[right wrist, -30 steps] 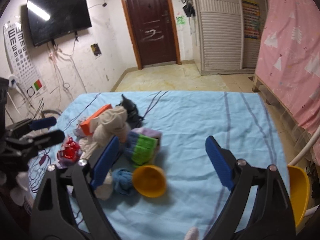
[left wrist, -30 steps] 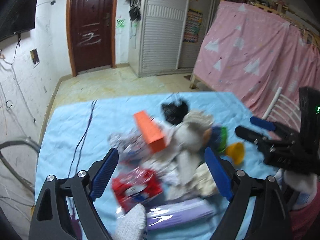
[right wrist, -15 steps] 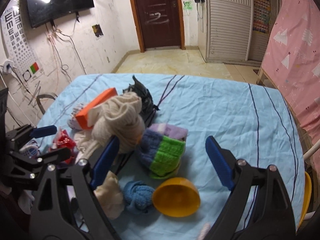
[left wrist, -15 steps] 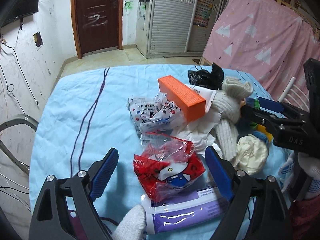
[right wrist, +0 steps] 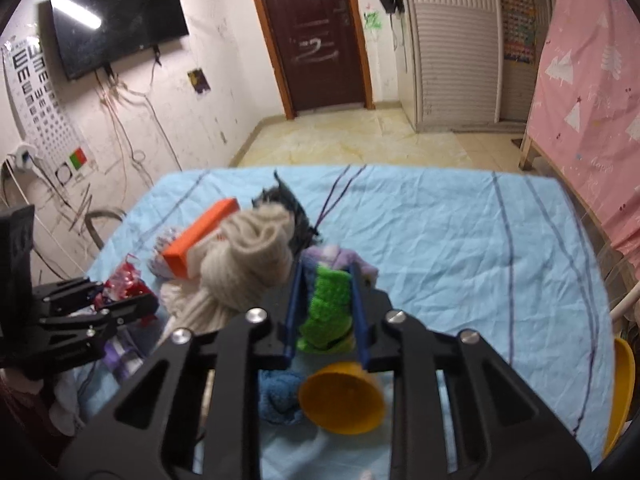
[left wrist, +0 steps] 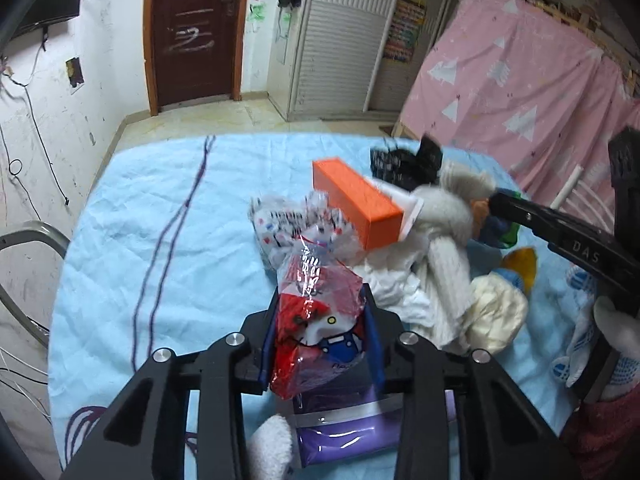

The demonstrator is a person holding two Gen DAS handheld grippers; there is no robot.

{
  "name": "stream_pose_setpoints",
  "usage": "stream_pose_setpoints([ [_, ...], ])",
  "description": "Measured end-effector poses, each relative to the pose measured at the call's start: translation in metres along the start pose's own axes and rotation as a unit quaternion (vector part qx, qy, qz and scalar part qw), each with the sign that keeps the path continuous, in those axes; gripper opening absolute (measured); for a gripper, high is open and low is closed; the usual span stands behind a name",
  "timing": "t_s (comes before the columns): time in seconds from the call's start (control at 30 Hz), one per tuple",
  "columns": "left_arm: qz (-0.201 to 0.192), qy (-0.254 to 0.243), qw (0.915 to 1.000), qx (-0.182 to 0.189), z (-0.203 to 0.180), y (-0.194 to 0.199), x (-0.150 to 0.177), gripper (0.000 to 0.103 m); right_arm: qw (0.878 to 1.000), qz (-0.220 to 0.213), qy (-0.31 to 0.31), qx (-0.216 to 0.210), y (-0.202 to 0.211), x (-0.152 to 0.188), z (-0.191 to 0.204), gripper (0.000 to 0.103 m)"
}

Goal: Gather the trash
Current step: 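Grasp red snack bag with left tool while right tool grasps green cloth, then carry both items over the yellow bin and open both tools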

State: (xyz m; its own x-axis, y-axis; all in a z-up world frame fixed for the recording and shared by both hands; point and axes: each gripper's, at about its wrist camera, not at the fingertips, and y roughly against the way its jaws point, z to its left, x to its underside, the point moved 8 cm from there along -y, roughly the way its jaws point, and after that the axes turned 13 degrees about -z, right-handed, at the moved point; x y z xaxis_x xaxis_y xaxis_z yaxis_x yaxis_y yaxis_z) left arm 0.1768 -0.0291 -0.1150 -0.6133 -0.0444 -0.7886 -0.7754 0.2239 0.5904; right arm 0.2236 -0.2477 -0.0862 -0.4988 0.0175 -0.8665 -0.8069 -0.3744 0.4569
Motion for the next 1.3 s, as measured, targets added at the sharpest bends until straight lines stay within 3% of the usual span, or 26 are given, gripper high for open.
stream_pose_setpoints([
  [0.2,-0.043,-0.008,0.9990,-0.003,-0.013,0.025,-0.028,0.027,0.999,-0.045,-0.010,0.003,0.028,-0.023,-0.014,0.022],
  [0.57,-0.105,-0.051,0.9925,0.035,-0.087,0.049,-0.069,0.027,0.992,-0.107,-0.036,0.049,0.085,-0.042,-0.076,0.022],
  [0.97,-0.095,-0.106,0.9851,0.096,-0.189,0.037,-0.071,0.027,0.977,-0.156,-0.074,0.128,0.152,-0.037,-0.164,0.022],
  [1.3,-0.089,-0.136,0.9746,0.154,-0.282,0.013,-0.071,0.027,0.964,-0.155,-0.118,0.180,0.185,-0.005,-0.242,0.022],
])
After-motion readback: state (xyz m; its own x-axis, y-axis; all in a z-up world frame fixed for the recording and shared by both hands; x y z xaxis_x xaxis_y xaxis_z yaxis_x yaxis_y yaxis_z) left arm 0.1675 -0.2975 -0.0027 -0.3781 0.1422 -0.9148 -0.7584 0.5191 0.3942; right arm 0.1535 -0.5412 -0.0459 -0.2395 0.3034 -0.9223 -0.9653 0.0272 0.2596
